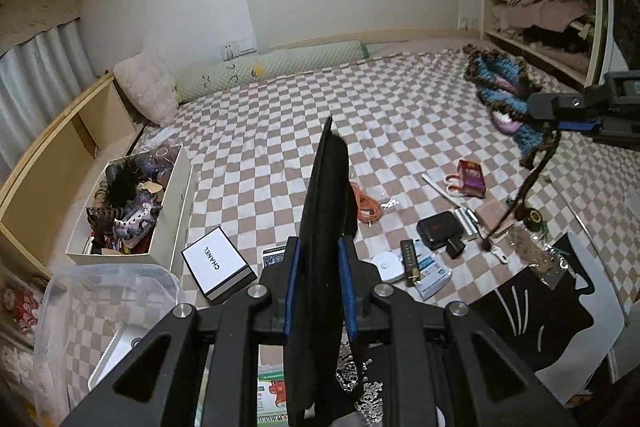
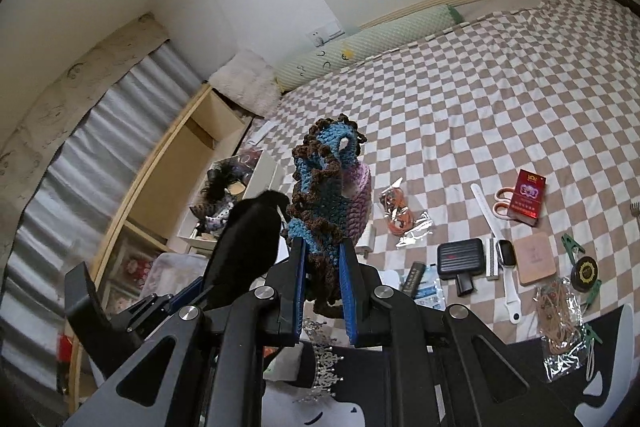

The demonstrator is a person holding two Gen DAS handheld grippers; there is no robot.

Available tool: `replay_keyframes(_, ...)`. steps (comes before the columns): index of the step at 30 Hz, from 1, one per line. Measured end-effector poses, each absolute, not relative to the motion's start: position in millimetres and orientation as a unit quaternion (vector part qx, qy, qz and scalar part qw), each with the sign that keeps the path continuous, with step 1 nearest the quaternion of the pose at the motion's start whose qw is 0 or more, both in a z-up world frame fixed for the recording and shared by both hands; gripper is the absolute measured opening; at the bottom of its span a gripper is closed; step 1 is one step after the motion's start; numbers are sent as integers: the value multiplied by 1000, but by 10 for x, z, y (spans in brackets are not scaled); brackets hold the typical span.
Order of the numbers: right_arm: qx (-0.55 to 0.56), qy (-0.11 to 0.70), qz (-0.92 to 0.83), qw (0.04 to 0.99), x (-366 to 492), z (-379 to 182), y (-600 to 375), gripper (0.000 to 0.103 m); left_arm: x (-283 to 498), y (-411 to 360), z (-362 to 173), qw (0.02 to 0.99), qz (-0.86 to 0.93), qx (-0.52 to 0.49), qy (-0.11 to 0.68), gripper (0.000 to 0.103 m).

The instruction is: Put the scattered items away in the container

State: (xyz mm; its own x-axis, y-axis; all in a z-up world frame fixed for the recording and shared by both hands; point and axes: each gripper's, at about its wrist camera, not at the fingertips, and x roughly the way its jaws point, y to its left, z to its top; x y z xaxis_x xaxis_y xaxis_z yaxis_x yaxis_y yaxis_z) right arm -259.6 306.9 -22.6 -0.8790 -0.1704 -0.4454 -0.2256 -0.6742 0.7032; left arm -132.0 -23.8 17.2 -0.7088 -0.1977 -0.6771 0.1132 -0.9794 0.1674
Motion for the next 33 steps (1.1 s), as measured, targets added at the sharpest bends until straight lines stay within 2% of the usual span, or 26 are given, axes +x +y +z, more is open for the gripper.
replay_keyframes(16,-242,400,884,-13,-2639,-81,2869,17,-978,-395,434,99,-930,352,-39,16)
replay_keyframes(33,-242,383,888,-79,-3034,210,2291,17,-313,-1103,672,184,-928,325,1,16)
